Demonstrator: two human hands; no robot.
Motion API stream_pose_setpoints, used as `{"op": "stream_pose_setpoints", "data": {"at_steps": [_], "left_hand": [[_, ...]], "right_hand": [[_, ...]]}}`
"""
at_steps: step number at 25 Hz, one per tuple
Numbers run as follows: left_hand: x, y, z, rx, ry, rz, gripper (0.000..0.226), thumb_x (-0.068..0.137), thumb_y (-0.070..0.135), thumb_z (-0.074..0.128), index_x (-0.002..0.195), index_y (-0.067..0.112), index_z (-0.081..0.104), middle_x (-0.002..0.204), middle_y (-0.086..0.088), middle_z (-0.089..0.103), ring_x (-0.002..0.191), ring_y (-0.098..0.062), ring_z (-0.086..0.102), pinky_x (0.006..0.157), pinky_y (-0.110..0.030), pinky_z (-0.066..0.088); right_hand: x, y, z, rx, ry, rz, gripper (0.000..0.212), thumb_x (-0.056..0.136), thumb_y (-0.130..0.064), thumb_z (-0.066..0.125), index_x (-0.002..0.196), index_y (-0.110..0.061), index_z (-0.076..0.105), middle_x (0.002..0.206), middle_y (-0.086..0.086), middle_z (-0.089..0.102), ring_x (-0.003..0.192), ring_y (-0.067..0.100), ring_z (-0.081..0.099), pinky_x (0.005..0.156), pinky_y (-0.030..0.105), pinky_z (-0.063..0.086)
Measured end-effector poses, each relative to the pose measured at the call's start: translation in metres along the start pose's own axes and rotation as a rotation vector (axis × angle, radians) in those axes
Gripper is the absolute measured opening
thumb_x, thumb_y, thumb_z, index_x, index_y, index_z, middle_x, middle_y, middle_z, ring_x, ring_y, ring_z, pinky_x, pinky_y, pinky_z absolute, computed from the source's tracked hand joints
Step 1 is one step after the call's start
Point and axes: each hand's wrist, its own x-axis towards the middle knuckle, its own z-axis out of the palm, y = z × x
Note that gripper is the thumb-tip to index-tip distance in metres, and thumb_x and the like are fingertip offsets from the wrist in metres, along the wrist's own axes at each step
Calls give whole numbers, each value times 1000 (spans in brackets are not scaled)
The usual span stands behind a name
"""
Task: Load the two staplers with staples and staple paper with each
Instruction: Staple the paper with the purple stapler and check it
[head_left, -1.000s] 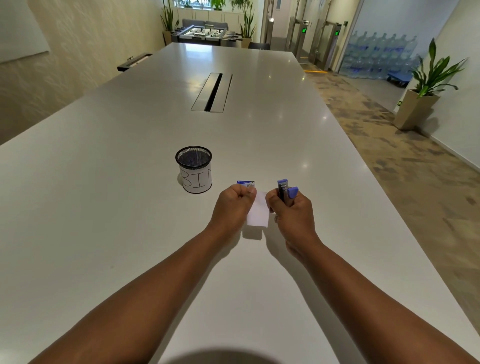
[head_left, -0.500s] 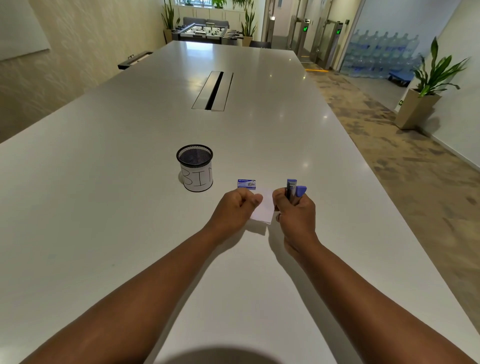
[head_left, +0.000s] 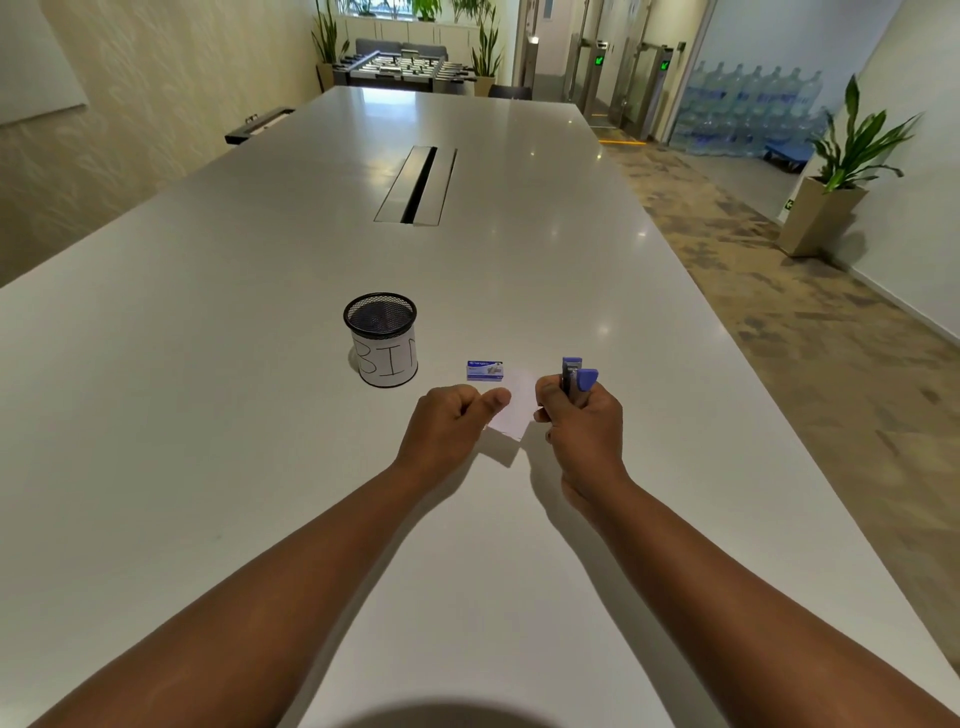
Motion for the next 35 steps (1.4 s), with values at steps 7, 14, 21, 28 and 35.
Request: {"op": "stream_pose_setpoints", "data": {"at_steps": [7, 14, 21, 28, 35], "left_hand": [[6, 2, -5, -72, 34, -96, 39, 105, 36, 51, 75, 12, 59, 62, 2, 61, 53, -11, 51, 59, -30, 42], [10, 17, -7, -788, -26, -383, 34, 99, 47, 58, 100, 13, 61, 93, -13, 76, 73, -20, 73, 64, -33, 59], [9, 22, -8, -829, -57, -195, 30, 92, -3, 68, 103, 23, 57, 93, -1, 77, 87, -19, 75, 73, -34, 61], [11, 24, -8, -784, 2, -170, 22, 94, -4, 64, 106, 13, 71, 62, 13, 66, 74, -7, 70, 73, -25, 61], [14, 34, -17, -666, 48, -63, 18, 91, 1, 71, 95, 18, 74, 60, 13, 59, 74, -10, 64, 72, -25, 59]], "right_hand": [[4, -3, -7, -19, -4, -4, 9, 90, -18, 68, 81, -17, 69, 68, -8, 73, 58, 3, 66, 54, 17, 45], [4, 0, -11, 20, -73, 19, 8, 93, -24, 69, 88, -18, 68, 81, -3, 78, 61, 5, 67, 57, 22, 47], [4, 0, -10, 60, -83, 58, 9, 94, -29, 67, 93, -20, 67, 87, -1, 79, 64, 4, 68, 58, 26, 48], [0, -8, -10, 69, -145, 52, 17, 92, -36, 70, 95, -20, 62, 72, -2, 67, 53, 11, 50, 53, 27, 42], [-12, -14, -7, 85, -366, 116, 34, 97, -52, 58, 112, -21, 58, 84, 4, 62, 59, 12, 48, 52, 25, 38]]}}
